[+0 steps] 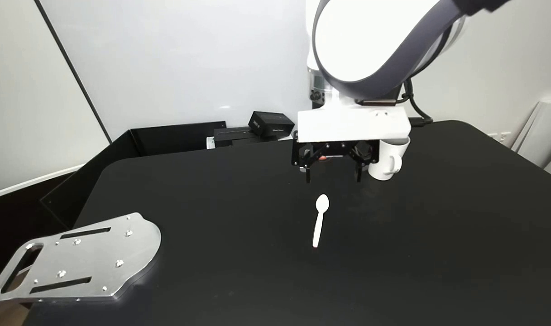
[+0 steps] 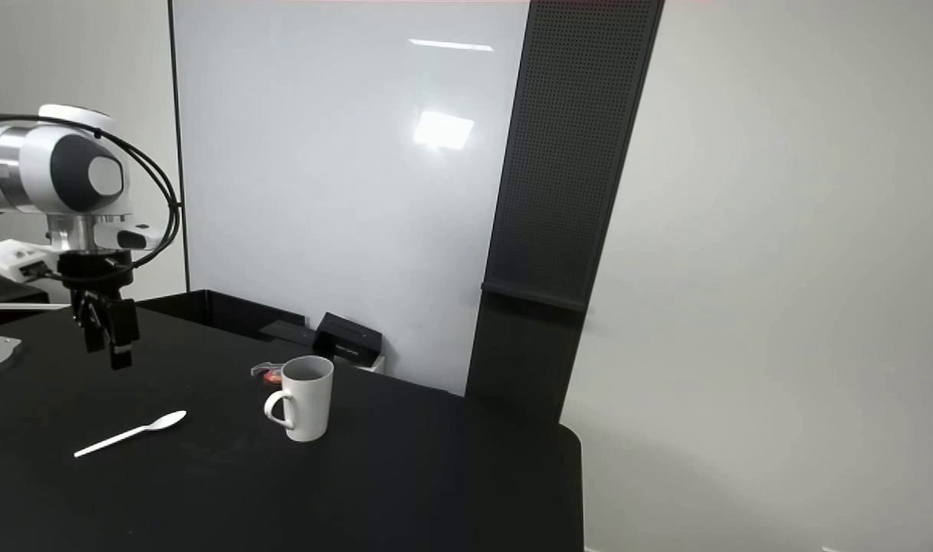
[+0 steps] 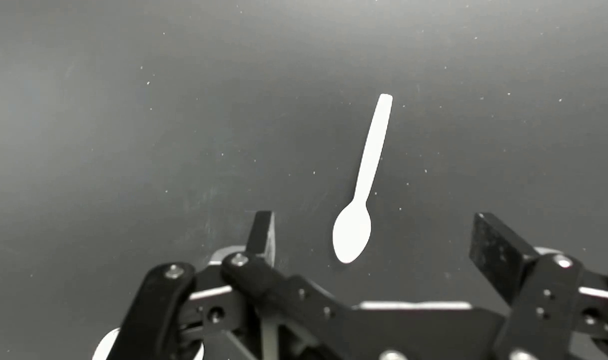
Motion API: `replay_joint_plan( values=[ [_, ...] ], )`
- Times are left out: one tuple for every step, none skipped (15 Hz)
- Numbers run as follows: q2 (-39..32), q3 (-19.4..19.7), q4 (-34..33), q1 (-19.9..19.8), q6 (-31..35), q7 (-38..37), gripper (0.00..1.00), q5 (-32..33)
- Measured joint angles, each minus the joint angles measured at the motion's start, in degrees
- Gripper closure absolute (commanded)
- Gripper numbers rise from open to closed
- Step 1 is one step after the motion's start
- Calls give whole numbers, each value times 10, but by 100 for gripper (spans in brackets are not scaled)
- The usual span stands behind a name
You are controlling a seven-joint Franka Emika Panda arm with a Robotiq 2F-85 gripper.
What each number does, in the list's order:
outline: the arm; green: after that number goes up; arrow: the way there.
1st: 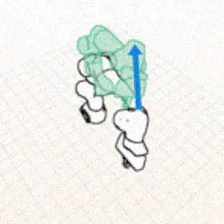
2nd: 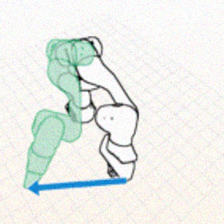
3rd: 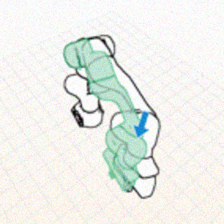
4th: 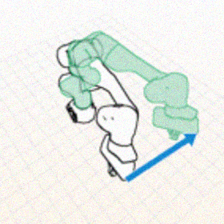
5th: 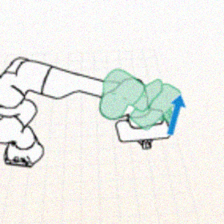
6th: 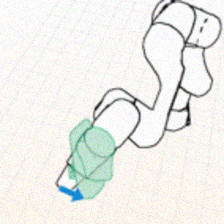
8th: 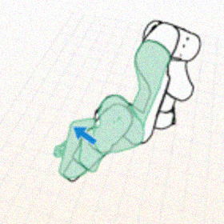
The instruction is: Put the spoon in the cup
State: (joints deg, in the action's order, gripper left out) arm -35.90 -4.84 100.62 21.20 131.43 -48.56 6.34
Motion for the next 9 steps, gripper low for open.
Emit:
replay_joint_plan(
  values=[
    [-5, 0, 0, 1, 0, 0, 0, -4],
    [-9, 0, 0, 1, 1, 0, 0, -9],
    [-15, 0, 0, 1, 3, 0, 0, -10],
    [-19, 0, 0, 1, 5, 0, 0, -11],
    [-24, 0, 0, 1, 7, 1, 0, -12],
    [-29, 0, 0, 1, 9, 1, 0, -12],
    [-33, 0, 0, 1, 11, 1, 0, -12],
    [-37, 0, 1, 2, 12, 4, 0, -12],
    [-41, 0, 2, 2, 11, 16, 0, -13]
  ],
)
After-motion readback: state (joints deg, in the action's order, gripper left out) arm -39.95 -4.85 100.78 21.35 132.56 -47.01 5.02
